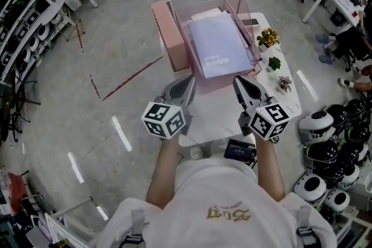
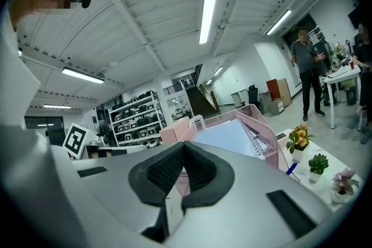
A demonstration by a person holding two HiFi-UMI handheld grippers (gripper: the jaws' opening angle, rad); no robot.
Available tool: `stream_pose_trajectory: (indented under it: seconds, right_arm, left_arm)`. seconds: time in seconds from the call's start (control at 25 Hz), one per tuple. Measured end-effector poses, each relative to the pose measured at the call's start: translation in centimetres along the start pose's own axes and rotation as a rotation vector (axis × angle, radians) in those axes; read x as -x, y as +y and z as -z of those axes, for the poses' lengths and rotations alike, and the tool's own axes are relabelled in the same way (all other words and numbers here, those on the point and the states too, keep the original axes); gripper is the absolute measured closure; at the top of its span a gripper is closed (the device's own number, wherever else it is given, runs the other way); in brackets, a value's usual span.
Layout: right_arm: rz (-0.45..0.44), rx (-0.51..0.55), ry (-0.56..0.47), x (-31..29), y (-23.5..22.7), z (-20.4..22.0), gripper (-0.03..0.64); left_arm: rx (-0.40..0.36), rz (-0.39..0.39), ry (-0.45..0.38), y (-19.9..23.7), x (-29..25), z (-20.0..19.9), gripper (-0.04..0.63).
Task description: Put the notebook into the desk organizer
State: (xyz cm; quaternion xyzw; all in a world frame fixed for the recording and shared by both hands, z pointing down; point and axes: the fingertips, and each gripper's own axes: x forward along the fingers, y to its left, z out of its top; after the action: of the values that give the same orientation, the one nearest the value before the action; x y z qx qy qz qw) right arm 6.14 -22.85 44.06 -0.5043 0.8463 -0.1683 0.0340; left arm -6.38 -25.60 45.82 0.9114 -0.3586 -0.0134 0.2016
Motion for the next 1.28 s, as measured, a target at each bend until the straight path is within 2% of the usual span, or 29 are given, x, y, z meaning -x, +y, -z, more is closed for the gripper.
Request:
stream_pose_trajectory:
  seconds: [0.48, 1.28]
  right_arm:
    - [0.015, 0.048, 0.018, 0.01, 0.98, 0.46, 0.607]
    - [0.031, 0.068, 0.035, -0.12, 0.50, 0.96, 0.607]
  left_arm:
    - [0.004, 0.009, -0.002, 0.01, 0.56, -0.33, 0.580]
    - [0.023, 0.002, -0.005, 0.68, 0.39, -0.41, 0.580]
